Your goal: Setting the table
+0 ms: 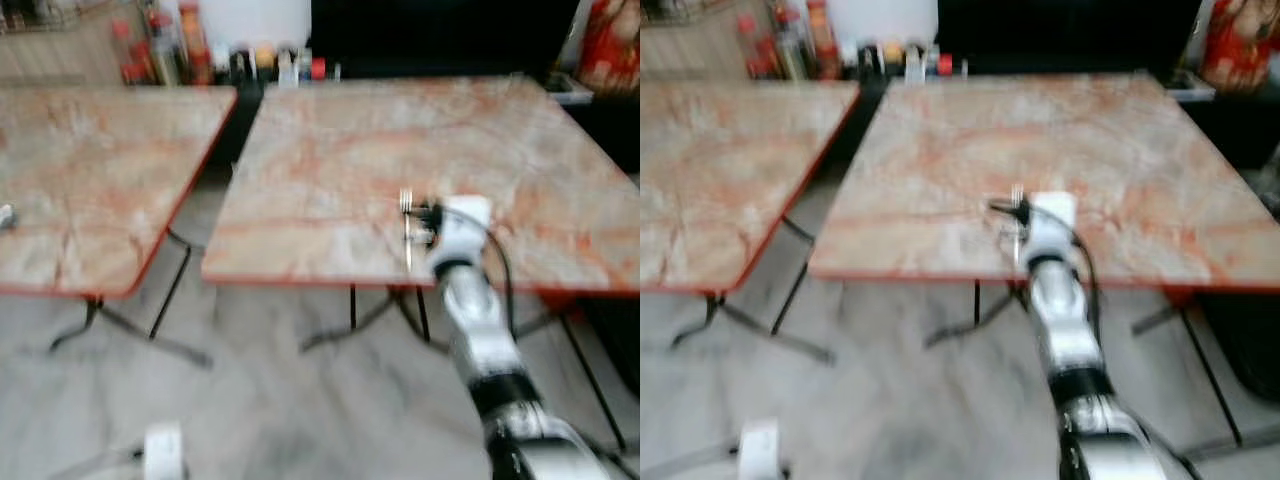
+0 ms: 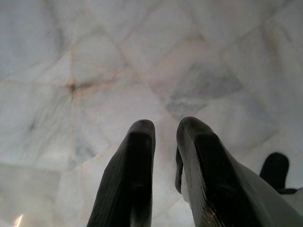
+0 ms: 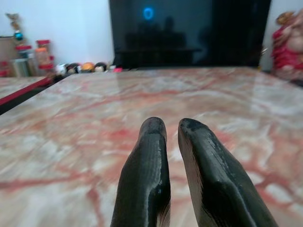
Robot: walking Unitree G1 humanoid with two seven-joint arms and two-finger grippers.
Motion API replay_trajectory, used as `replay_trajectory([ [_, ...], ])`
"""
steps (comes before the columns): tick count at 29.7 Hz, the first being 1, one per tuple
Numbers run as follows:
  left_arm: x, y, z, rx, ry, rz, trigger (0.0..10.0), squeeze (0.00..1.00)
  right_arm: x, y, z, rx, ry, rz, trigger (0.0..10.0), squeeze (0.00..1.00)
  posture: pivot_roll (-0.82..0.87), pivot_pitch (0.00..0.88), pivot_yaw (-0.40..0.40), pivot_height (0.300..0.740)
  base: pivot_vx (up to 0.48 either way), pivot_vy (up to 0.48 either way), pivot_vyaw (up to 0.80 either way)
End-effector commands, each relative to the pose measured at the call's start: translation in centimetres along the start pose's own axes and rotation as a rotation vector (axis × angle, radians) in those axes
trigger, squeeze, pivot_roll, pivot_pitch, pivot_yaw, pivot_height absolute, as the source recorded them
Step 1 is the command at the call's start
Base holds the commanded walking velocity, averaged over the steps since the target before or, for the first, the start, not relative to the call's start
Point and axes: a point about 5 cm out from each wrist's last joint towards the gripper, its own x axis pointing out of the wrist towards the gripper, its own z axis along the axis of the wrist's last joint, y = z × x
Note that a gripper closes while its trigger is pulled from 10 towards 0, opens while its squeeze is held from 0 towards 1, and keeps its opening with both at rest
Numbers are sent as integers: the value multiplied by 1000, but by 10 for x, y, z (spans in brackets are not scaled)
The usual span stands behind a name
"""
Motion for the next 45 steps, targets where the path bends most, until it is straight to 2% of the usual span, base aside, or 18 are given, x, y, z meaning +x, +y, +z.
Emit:
replay_trajectory([
  [1, 1, 10, 3, 12, -13, 24, 10000, 0, 3, 13, 6, 15, -13, 29, 10000, 0, -3, 39, 1, 740, 270, 0, 0],
  [5, 1, 10, 4, 12, -14, 25, 10000, 0, 3, 13, 6, 12, -11, 31, 10000, 0, -3, 37, 2, 740, 271, 0, 0],
  [10, 1, 11, 3, 13, -11, 26, 10000, 0, 2, 15, 9, -33, -51, 55, 10000, 0, 0, 31, 0, 740, 270, 0, 115],
  [12, 1, 11, 2, 14, -10, 26, 10000, 0, 1, 17, 9, -21, -43, 64, 10000, 0, 0, 31, 0, 740, 274, 0, 800],
  [14, 1, 12, 2, 15, -10, 27, 10000, 0, 2, 16, 7, 33, -26, 46, 10000, 0, 0, 31, 0, 740, 270, 0, 0],
  [29, 0, 16, -1, 22, -4, 26, 10000, 0, 1, 13, 4, 29, -14, 34, 10000, 0, 0, 13, 1, 740, 272, 0, 0],
  [31, 0, 16, -1, 22, -5, 26, 10000, 0, 1, 13, 3, 59, -10, 23, 10000, 0, 2, 8, -2, 740, 274, 0, 0],
  [45, 0, 10, -2, 26, -2, 17, 10000, 0, 1, 11, 1, 29, 18, 21, 10000, 0, -2, 7, -5, 740, 271, 0, 0],
])
